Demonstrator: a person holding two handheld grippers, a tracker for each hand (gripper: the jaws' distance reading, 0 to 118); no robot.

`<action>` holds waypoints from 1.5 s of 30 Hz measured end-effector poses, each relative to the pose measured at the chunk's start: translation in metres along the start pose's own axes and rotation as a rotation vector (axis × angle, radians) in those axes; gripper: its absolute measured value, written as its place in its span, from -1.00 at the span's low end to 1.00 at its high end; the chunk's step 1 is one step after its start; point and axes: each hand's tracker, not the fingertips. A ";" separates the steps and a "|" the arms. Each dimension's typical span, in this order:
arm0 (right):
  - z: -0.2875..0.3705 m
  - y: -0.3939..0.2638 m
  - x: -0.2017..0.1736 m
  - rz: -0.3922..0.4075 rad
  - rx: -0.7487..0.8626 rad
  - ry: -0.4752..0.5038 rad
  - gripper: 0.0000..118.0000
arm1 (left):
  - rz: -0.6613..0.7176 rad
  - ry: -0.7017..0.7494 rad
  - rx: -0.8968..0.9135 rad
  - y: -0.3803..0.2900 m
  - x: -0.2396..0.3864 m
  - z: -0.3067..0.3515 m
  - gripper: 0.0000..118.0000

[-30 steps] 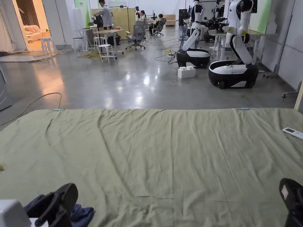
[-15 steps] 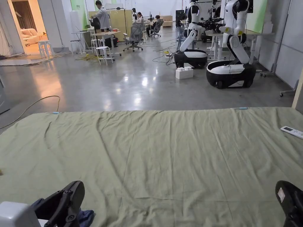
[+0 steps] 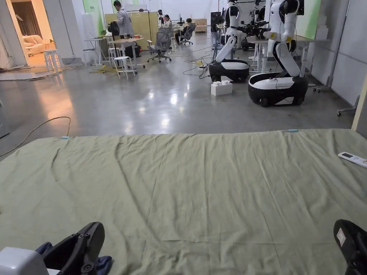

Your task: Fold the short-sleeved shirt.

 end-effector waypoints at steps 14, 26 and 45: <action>-0.004 -0.014 -0.005 -0.026 -0.022 0.021 -0.99 | 0.038 -0.007 -0.032 -0.017 -0.044 0.007 -0.86; -0.034 -0.082 0.003 -0.081 -0.259 0.042 -0.99 | 0.053 0.192 -0.421 -0.126 -0.194 -0.062 0.50; -0.042 -0.081 -0.009 0.000 -0.386 0.007 -0.99 | 0.139 0.323 -0.755 -0.232 -0.250 -0.171 -0.90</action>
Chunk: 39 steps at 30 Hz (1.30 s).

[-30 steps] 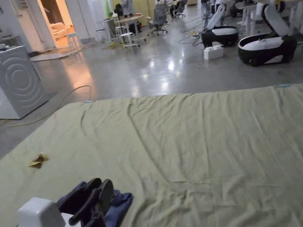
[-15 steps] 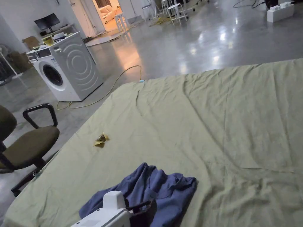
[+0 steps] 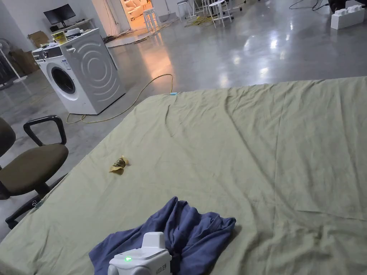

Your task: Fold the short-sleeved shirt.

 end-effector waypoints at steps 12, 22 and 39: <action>0.034 0.005 0.006 0.021 0.046 0.032 -0.99 | 0.245 -0.191 0.234 0.087 0.025 0.065 -0.91; 0.072 -0.002 0.036 -0.092 0.091 -0.038 -0.99 | -0.068 -0.617 0.348 0.142 0.248 0.108 -0.91; 0.118 -0.037 0.069 -0.198 0.044 -0.182 -0.99 | -0.864 -0.980 0.051 -0.139 0.532 0.121 -0.39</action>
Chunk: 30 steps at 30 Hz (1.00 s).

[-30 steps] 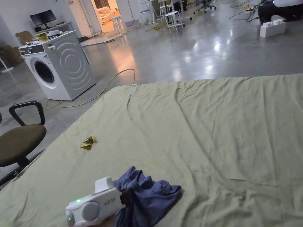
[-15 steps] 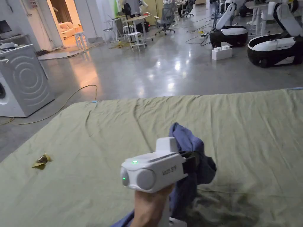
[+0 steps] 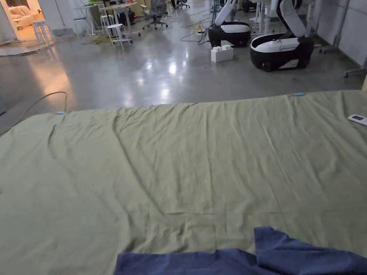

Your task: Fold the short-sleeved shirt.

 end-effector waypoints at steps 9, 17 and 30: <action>-0.032 0.007 -0.016 -0.050 0.052 0.124 -0.99 | 0.411 0.198 0.400 -0.009 -0.065 0.212 0.31; -0.041 0.029 -0.052 0.062 0.186 0.167 -0.99 | 0.315 0.789 0.513 -0.038 -0.050 0.366 0.30; -0.017 0.038 -0.066 0.063 0.245 0.218 -0.99 | 0.325 0.978 0.615 -0.064 0.010 0.413 -0.99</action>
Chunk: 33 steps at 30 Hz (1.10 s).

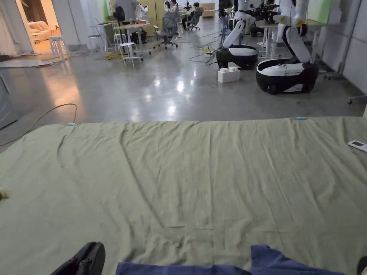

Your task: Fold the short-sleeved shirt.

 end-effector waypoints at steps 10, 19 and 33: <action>0.006 -0.004 -0.006 0.140 -0.017 -0.062 -0.99 | 0.000 0.012 -0.014 0.001 0.000 0.000 -1.00; 0.003 -0.004 -0.004 0.087 -0.025 -0.038 -0.99 | 0.009 0.007 -0.044 -0.001 -0.003 -0.004 -1.00; -0.008 -0.020 0.005 0.036 -0.098 -0.028 -0.99 | 0.171 -0.021 -0.368 -0.067 -0.066 -0.107 -0.95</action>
